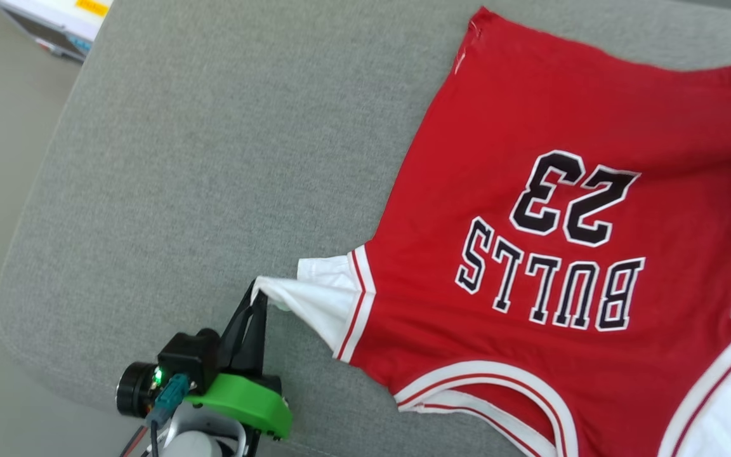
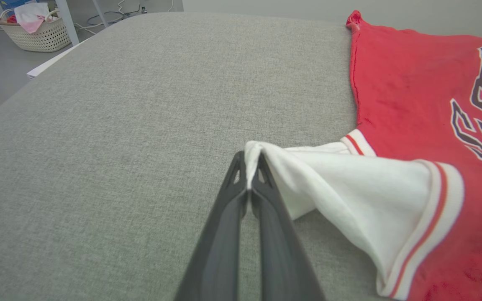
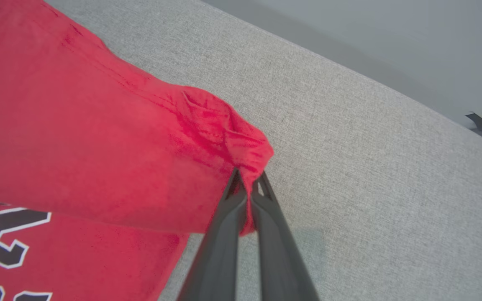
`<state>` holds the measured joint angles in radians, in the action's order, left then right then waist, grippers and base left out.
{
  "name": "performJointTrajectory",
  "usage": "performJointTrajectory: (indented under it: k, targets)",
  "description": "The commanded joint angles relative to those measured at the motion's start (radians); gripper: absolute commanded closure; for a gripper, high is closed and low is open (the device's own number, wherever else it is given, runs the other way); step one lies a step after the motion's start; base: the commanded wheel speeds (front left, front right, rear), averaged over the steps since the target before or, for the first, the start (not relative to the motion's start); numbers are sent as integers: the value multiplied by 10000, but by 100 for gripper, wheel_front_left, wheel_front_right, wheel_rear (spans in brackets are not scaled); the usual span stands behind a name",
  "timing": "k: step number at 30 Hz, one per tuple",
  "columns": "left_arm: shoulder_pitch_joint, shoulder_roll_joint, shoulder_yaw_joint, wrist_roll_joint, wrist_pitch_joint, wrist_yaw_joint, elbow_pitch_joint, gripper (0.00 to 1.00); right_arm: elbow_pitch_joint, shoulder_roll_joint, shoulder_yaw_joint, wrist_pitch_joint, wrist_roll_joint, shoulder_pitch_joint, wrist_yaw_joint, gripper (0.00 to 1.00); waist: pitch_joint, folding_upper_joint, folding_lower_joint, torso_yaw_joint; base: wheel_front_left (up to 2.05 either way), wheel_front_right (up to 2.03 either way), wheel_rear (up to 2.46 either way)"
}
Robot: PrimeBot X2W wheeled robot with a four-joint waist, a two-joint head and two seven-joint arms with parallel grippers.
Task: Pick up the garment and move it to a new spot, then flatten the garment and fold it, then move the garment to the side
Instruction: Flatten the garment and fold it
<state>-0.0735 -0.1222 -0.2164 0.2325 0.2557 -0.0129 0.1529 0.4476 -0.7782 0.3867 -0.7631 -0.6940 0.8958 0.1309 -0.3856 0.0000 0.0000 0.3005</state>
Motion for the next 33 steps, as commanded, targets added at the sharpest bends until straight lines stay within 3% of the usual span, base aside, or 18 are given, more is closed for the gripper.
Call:
performJointTrajectory:
  k: [1,9,14,23,29,30,31,33]
  targets:
    - [194,-110,113,-36,61,32,23,100,-169,-176,97,161,-231,-443,-2,100,1019,0,0,-724,0,0,0]
    - [958,-317,352,228,50,8,121,100,-1165,-1070,-141,1052,-1377,-3314,-2,100,2061,0,0,-1327,0,0,0]
    - [1225,-494,430,267,-30,83,90,100,-1532,-1253,-668,1411,-1761,-5349,-2,100,2423,0,0,-1586,0,0,0]
    - [1438,-670,425,348,-171,121,-75,100,-1863,-483,-1526,1656,-2054,-9053,-2,100,2632,0,0,-1782,0,0,0]
    - [1466,-677,429,417,-161,179,-94,100,-2014,352,-1962,1837,-1887,-10088,-2,100,2527,0,0,-1923,0,0,0]
    - [1464,-680,426,425,-158,183,-96,100,-2066,441,-2066,1876,-1865,-10107,-2,68,2510,0,0,-1941,0,0,0]
    - [1457,-687,422,434,-156,184,-96,100,-2158,508,-2226,1936,-1812,-10093,-2,0,2491,0,0,-1954,0,0,0]
    - [1429,-705,408,442,-154,182,-90,100,-2403,555,-2566,2128,-1627,-10019,-2,0,2468,0,0,-1955,0,0,0]
